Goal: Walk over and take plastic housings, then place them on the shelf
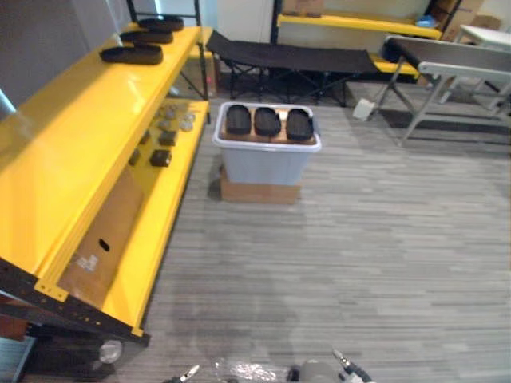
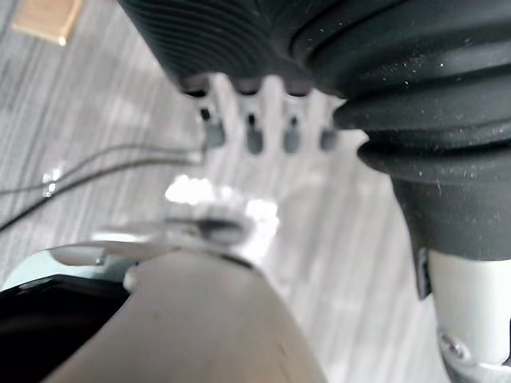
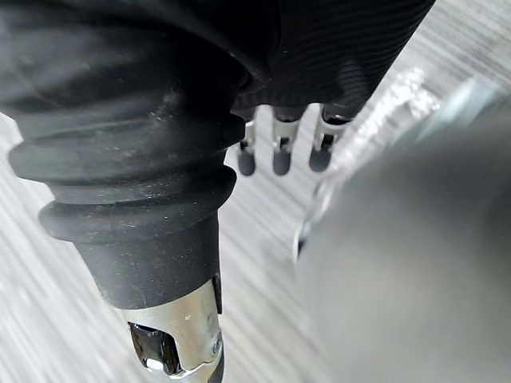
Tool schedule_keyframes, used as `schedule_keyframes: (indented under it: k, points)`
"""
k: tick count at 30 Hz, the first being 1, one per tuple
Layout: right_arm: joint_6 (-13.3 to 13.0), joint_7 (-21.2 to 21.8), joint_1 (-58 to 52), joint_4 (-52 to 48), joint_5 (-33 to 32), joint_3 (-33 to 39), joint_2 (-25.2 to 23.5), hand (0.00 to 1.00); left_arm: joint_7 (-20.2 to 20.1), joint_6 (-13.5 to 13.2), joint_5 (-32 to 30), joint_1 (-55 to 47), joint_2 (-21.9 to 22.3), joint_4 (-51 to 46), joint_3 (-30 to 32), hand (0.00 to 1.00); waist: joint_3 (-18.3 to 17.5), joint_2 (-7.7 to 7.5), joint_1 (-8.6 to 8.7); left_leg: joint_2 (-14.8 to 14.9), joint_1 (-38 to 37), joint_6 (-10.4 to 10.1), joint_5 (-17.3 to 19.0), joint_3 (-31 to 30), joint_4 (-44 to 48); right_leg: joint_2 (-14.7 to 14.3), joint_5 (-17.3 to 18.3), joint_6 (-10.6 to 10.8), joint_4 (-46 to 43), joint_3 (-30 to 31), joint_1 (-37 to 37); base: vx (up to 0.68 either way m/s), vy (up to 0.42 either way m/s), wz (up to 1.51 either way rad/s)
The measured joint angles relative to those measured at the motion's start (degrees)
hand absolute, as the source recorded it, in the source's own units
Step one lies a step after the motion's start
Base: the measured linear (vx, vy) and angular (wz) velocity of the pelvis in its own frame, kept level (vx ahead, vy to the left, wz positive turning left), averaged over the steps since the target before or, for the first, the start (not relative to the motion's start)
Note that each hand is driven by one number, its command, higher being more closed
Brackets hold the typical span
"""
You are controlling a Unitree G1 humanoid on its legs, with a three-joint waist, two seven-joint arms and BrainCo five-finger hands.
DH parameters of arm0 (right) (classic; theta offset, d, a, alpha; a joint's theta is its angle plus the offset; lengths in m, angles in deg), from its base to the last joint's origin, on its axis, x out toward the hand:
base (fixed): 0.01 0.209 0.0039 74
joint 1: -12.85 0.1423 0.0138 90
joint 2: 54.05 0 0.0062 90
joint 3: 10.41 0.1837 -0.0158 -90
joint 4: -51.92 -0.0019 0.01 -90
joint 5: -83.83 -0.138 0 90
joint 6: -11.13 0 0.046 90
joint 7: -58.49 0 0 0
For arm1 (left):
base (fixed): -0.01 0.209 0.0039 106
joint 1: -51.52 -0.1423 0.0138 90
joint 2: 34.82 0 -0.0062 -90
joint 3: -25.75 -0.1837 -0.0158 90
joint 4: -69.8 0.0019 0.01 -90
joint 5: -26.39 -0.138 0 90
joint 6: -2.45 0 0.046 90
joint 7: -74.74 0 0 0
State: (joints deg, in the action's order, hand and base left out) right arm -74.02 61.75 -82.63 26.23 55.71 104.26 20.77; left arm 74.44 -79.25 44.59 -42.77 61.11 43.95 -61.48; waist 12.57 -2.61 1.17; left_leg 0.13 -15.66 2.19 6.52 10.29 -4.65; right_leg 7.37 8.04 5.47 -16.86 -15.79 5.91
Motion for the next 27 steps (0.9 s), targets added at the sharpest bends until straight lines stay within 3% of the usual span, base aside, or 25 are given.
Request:
schedule_keyframes:
  k: [2, 4, 6, 7, 8, 9, 11, 13, 16, 17, 18, 19, 20, 21, 22, 23, 24, 26, 27]
  points:
    - [0.7, 0.7, -2.9, -0.2, 1.9, 0.7, -0.3, 0.0, -0.1, -0.2, 1.4, 0.2, 0.5, -0.1, 2.5, 0.0, 0.0, -0.04, 0.0, 1.6, -0.3, -1.8, 1.9, 0.2, 1.6, -0.9, -2.7, -0.5, 2.8, 0.2, 0.9, 0.18, -0.061, 0.0]
    - [0.9, 0.9, -6.5, -0.3, 3.2, 2.2, -1.1, 0.0, -0.2, -0.4, 2.2, 0.3, 1.6, -1.2, 5.8, 0.0, -0.2, 0.07, -0.02, 2.6, -0.4, -3.7, 6.4, 0.1, 5.8, -1.2, -5.6, -1.6, 4.3, 1.4, 1.3, 0.27, -0.127, -0.01]
    - [1.7, 1.0, -8.4, -0.2, 3.5, 2.9, -1.8, 0.0, 0.0, -0.8, 4.6, 0.3, 2.8, -3.4, 7.2, 0.0, -0.9, 0.21, -0.01, 3.2, -0.4, -5.3, 9.7, 0.0, 8.3, -1.3, -5.6, -2.8, 3.6, 1.8, 1.5, 0.3, -0.166, 0.01]
    - [1.8, 1.3, -8.5, -0.2, 3.5, 3.8, -1.4, 0.0, 0.0, -0.9, 6.6, 0.2, 4.4, -4.4, 8.7, 0.0, -1.5, 1.33, 0.45, 4.8, -0.4, -6.5, 11.4, 0.1, 9.6, -2.4, -7.3, -3.7, 2.6, 1.6, 1.6, 0.51, -0.265, 0.12]
    - [1.8, 1.6, -8.5, -0.6, 3.7, 4.2, -0.7, 0.0, -0.1, -1.2, 7.8, -0.5, 6.3, -4.8, 10.2, 0.0, -3.2, 2.75, 1.24, 7.3, 0.5, -7.4, 12.2, -0.2, 14.1, -4.6, -6.5, -5.0, 2.7, 0.8, 0.8, 0.46, -0.235, 0.09]
    - [1.8, 1.6, -8.1, -0.8, 4.3, 4.3, -0.5, 0.0, -0.1, -1.4, 8.1, -0.3, 7.2, -4.8, 10.8, 0.0, -3.5, 3.11, 1.2, 8.7, 2.7, -7.9, 12.5, -0.1, 19.6, -5.3, -6.6, -5.7, 2.8, 0.5, 0.2, 0.55, -0.31, 0.08]
    - [1.4, 1.9, -7.3, -2.4, 5.8, 4.4, 1.4, 0.0, 0.4, -2.8, 8.9, 0.5, 9.1, -6.7, 13.5, 0.0, -3.3, 4.74, 0.91, 15.4, 15.3, -8.0, 11.7, 0.8, 48.0, -8.3, -5.7, -7.0, 6.8, -0.2, -5.7, 0.44, -0.275, -0.02]
    - [0.9, 1.9, -5.6, -2.1, 7.1, 4.8, 1.6, 0.0, 2.0, -3.9, 9.7, 1.3, 9.4, -6.6, 13.3, 0.0, -2.7, 4.94, 0.0, 17.1, 18.0, -8.0, 11.7, 2.8, 53.6, -8.6, -5.7, -7.1, 10.2, -0.3, -11.3, 0.45, -0.199, -0.06]
    - [-1.1, 2.1, -1.5, -2.2, 7.5, 5.0, 1.8, 0.0, 2.8, -4.5, 10.5, 1.8, 9.6, -6.6, 11.5, 0.0, -2.6, 4.51, -1.57, 12.2, 21.9, -8.1, 11.3, 4.4, 42.6, -6.1, -5.0, -6.2, 14.9, 0.2, -18.1, 0.38, -0.068, -0.15]
    - [-1.8, 2.2, 0.3, -2.6, 6.8, 5.0, 2.2, 0.0, 3.0, -4.6, 10.4, 1.7, 9.4, -6.4, 11.7, 0.0, -2.5, 4.77, -1.8, 9.2, 24.0, -7.6, 8.8, 3.9, 30.7, -5.3, -4.3, -5.4, 15.6, 0.3, -19.1, 0.3, 0.038, -0.07]
    - [-2.0, 2.2, 0.7, -2.9, 6.4, 5.1, 2.2, 0.0, 3.0, -4.7, 9.9, 1.5, 9.3, -6.3, 11.7, 0.0, -2.5, 4.75, -2.03, 8.0, 24.7, -7.4, 6.9, 3.2, 25.6, -5.0, -3.9, -5.1, 15.6, 0.1, -19.2, 0.36, 0.149, 0.03]
    - [-2.0, 2.2, 0.8, -3.1, 6.0, 5.0, 2.1, 0.0, 3.1, -4.8, 9.1, 0.4, 9.3, -6.2, 12.2, 0.0, -2.4, 4.6, -2.63, 6.0, 25.9, -6.7, 2.0, 1.3, 18.3, -4.4, -2.6, -4.3, 15.6, 0.1, -20.1, 0.32, 0.189, 0.01]
    - [-2.1, 2.4, 0.4, -3.8, 5.1, 4.5, 2.0, 0.0, 3.2, -5.1, 8.9, -1.0, 9.4, -6.4, 14.0, 0.0, -2.3, 4.4, -3.83, 5.6, 25.8, -6.5, -2.8, 1.2, 17.0, -4.0, -0.8, -3.9, 15.3, 0.4, -21.2, 0.38, 0.235, 0.05]
    - [-2.1, 2.6, -0.2, -4.2, 4.6, 3.9, 1.8, 0.0, 3.2, -5.4, 8.6, -1.5, 9.2, -6.7, 14.7, 0.0, -2.4, 4.04, -4.1, 5.3, 25.8, -5.5, -5.1, 1.3, 17.0, -3.7, 0.3, -3.6, 15.1, 0.3, -21.6, 0.34, 0.222, 0.19]
    - [-2.1, 3.0, -0.3, -4.3, 3.9, 3.3, 1.2, 0.0, 3.1, -5.3, 7.9, -1.9, 8.5, -6.6, 15.1, 0.0, -2.0, 2.74, -4.19, 4.0, 25.9, -2.7, -6.3, 1.8, 17.7, -2.2, 2.5, -2.8, 13.9, 0.1, -21.9, 0.28, 0.173, 0.25]
    - [-2.1, 3.1, 0.2, -4.2, 3.4, 3.1, 0.9, 0.0, 3.1, -5.4, 7.5, -1.9, 7.9, -6.3, 15.0, 0.0, -1.7, 2.22, -4.23, 3.3, 25.9, -1.5, -5.5, 2.4, 18.6, -1.2, 3.5, -2.9, 13.1, 0.1, -21.8, 0.35, 0.188, 0.11]
    - [-2.1, 3.1, 1.4, -3.4, 2.5, 3.2, 0.6, 0.0, 3.0, -5.4, 6.3, -1.9, 6.8, -4.9, 15.0, 0.0, -1.2, 0.72, -4.57, 2.0, 25.8, -0.3, -2.6, 3.1, 20.9, 0.5, 4.2, -3.3, 11.4, 0.3, -21.9, 0.36, 0.154, -0.06]
    - [-2.1, 3.0, 1.8, -2.8, 1.8, 3.2, 0.6, 0.0, 3.0, -5.2, 3.8, -2.3, 6.1, -2.7, 14.9, 0.0, -1.5, 0.1, -4.17, 0.4, 25.0, 2.1, 0.0, 2.8, 22.0, 2.1, 3.8, -2.9, 4.7, 2.6, -19.9, 0.37, 0.18, 0.07]
    - [-1.8, 3.0, 2.2, -1.9, 1.7, 3.2, 0.6, 0.0, 3.0, -5.3, 2.6, -2.1, 6.0, -2.3, 15.0, 0.0, -1.0, 0.37, -3.95, 0.1, 22.5, 2.1, 1.5, 2.5, 20.9, 3.6, 2.8, -1.1, -8.2, 3.8, -14.9, 0.36, 0.226, 0.08]
